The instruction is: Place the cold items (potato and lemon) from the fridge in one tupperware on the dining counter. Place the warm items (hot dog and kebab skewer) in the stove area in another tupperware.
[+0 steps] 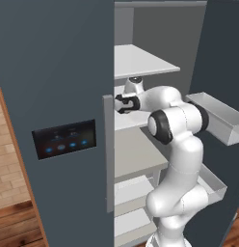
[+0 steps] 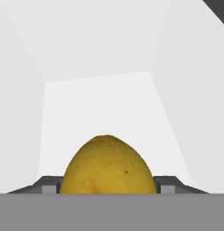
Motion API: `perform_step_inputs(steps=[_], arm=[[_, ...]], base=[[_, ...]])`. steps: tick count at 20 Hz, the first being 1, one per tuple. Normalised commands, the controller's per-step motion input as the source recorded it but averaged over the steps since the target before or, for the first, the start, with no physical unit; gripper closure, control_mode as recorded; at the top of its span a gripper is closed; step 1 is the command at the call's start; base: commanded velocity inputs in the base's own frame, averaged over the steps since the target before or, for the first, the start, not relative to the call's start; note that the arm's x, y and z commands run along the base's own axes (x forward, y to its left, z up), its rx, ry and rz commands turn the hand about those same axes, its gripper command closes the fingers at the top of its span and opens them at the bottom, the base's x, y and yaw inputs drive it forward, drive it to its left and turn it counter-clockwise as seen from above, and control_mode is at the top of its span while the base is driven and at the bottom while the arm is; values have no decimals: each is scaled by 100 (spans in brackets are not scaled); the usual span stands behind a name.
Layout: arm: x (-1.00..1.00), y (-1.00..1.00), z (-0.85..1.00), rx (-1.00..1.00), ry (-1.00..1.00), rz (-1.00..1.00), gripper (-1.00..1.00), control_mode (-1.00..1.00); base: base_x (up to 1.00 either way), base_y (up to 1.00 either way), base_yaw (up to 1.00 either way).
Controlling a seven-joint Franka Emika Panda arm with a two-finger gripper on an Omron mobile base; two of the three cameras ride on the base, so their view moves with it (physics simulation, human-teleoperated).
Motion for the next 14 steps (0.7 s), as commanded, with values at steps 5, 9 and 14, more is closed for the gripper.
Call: perform_step_inputs(steps=[5, 9, 14], arm=[[-49, -10, -5, 7, -11, -6, 100, -100], [-53, -4, 3, 6, -35, -4, 100, -100], [-63, 0, 48, 0, -20, -5, 100, -100]], base=[[0, 0, 0], [0, 0, 0], [0, 0, 0]])
